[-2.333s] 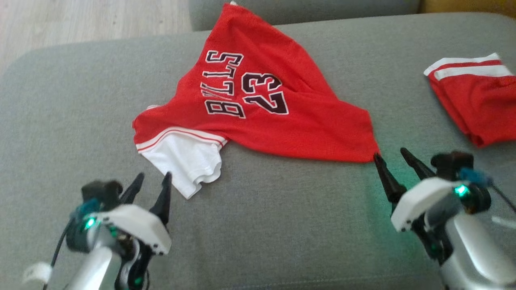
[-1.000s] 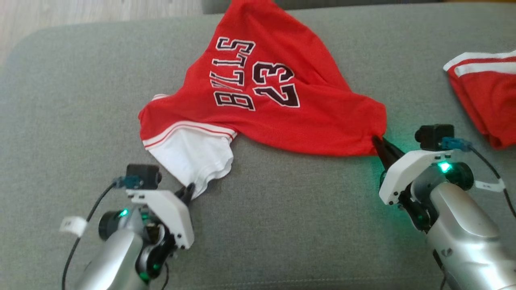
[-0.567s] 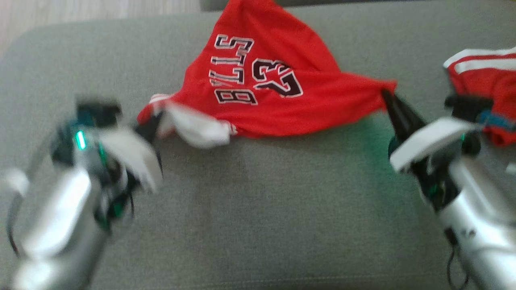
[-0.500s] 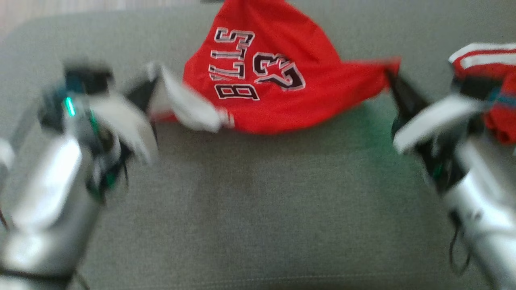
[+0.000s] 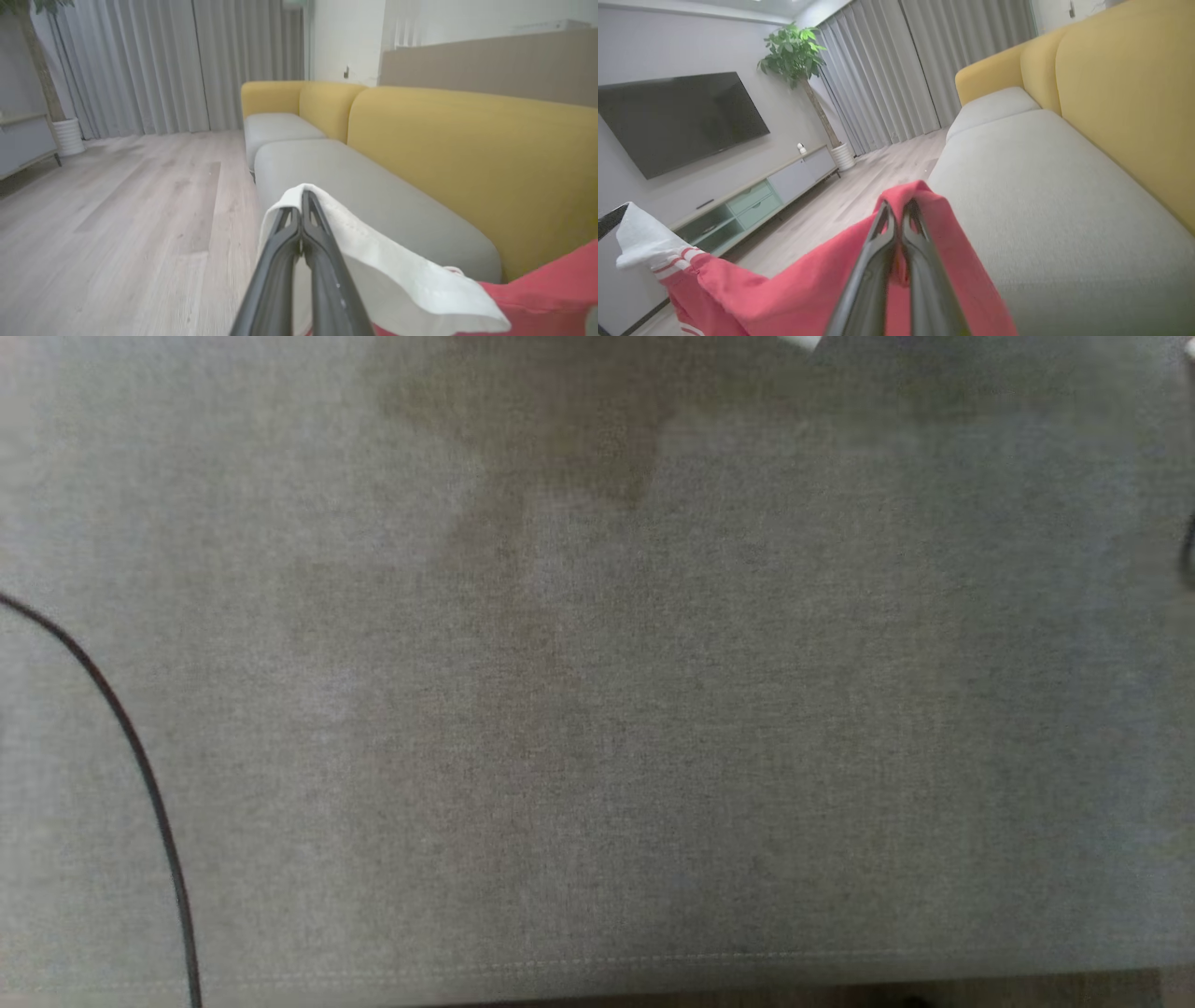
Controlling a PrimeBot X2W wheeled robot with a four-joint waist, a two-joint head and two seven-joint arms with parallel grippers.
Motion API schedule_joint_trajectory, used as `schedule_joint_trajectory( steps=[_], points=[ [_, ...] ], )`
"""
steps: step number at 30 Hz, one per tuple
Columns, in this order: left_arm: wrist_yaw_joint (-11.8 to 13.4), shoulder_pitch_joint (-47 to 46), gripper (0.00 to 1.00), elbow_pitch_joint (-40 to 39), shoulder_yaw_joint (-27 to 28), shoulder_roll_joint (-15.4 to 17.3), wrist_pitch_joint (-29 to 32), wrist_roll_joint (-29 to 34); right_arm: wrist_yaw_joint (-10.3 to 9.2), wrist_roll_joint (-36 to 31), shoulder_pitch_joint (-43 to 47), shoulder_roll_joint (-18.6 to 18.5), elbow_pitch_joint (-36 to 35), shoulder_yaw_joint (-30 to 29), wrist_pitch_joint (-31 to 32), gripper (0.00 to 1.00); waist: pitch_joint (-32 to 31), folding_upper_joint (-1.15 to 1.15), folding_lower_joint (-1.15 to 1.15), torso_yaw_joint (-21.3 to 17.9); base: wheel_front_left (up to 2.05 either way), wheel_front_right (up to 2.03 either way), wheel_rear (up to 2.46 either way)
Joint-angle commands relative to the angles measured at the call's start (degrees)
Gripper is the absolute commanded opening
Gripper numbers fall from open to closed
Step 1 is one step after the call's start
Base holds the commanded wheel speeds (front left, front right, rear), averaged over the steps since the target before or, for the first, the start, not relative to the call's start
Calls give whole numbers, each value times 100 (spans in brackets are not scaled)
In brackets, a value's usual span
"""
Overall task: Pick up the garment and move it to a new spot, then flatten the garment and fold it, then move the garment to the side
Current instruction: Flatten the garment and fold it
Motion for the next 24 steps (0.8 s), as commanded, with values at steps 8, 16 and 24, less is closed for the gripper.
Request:
schedule_joint_trajectory(
  steps=[8,16,24],
  points=[
    [-47,-2412,0,1079,148,174,-716,3,-4,81,-2059,-259,530,434,-312,0,270,0,-3,73,0,0,0],
    [-54,-2689,0,1442,-597,-32,-434,-497,-4,376,-2342,-427,858,981,-75,0,208,0,-3,185,0,0,0],
    [-55,-1695,0,839,-1957,436,410,-1394,-4,1007,-1173,-725,617,1809,593,0,-156,0,-3,191,0,0,0]
  ],
)
